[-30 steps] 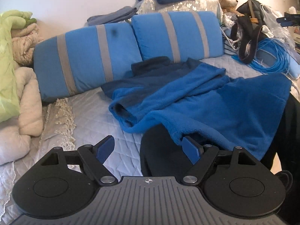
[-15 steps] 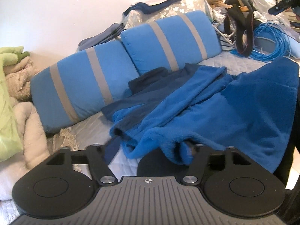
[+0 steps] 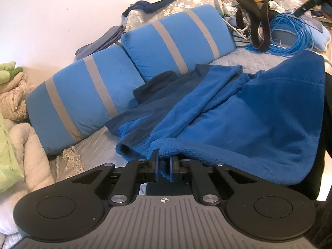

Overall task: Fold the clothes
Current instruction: 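Close the right gripper on the hoodie edge beside the left gripper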

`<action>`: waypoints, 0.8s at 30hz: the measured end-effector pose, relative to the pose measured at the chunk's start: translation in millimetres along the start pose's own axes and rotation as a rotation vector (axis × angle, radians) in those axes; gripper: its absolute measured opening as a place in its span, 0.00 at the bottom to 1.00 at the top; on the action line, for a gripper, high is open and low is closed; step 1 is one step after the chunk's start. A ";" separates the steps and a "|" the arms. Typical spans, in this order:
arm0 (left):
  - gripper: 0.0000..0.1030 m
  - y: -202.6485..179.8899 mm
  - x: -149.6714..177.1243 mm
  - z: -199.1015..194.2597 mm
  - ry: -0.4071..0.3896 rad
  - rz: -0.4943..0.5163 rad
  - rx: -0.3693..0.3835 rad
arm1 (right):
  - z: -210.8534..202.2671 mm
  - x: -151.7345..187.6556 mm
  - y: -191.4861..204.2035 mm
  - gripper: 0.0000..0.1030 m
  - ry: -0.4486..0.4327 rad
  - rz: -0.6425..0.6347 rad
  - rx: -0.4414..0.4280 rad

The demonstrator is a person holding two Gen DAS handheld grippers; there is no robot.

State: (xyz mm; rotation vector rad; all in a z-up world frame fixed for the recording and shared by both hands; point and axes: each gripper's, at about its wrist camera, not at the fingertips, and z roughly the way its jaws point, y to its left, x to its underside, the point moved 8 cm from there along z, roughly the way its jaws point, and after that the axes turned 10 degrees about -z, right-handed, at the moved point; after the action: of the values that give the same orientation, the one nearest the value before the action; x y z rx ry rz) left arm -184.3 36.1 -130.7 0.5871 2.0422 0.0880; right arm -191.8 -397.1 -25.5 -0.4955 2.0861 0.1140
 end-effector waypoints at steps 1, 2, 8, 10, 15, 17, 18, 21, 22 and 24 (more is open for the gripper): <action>0.10 2.4 0.3 -1.7 -0.001 -0.006 -0.005 | -0.5 2.8 1.8 1.00 0.004 -0.008 -0.008; 0.10 4.7 0.7 -3.1 0.000 -0.012 -0.009 | -0.8 6.8 4.5 1.00 0.011 -0.015 -0.022; 0.10 14.5 1.9 -5.6 0.017 -0.070 -0.003 | -1.4 33.7 32.9 1.00 0.068 -0.119 -0.117; 0.10 16.7 1.0 -5.0 0.023 -0.097 0.009 | -1.6 43.3 44.7 1.00 0.092 -0.170 -0.146; 0.10 19.4 -0.8 -3.2 0.028 -0.113 0.016 | -1.6 66.6 68.6 1.00 0.146 -0.305 -0.183; 0.10 19.6 -0.7 -3.0 0.029 -0.113 0.014 | 2.6 78.0 75.4 1.00 0.175 -0.355 -0.145; 0.10 19.5 -0.5 -3.1 0.030 -0.116 0.014 | 4.1 81.8 77.0 1.00 0.175 -0.361 -0.126; 0.10 20.1 0.8 -3.4 0.032 -0.124 0.012 | 5.9 84.4 79.6 0.98 0.134 -0.343 -0.069; 0.10 20.6 1.3 -3.5 0.033 -0.126 0.011 | 5.5 83.1 79.6 0.98 0.114 -0.339 -0.044; 0.10 22.0 1.9 -3.8 0.036 -0.133 0.010 | 2.8 77.5 77.8 0.96 0.067 -0.310 -0.009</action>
State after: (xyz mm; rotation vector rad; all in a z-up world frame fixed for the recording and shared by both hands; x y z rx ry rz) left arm -180.1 56.9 -123.7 0.4575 2.1120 0.0101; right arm -255.9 -348.7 -100.4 -0.8309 2.0474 -0.0761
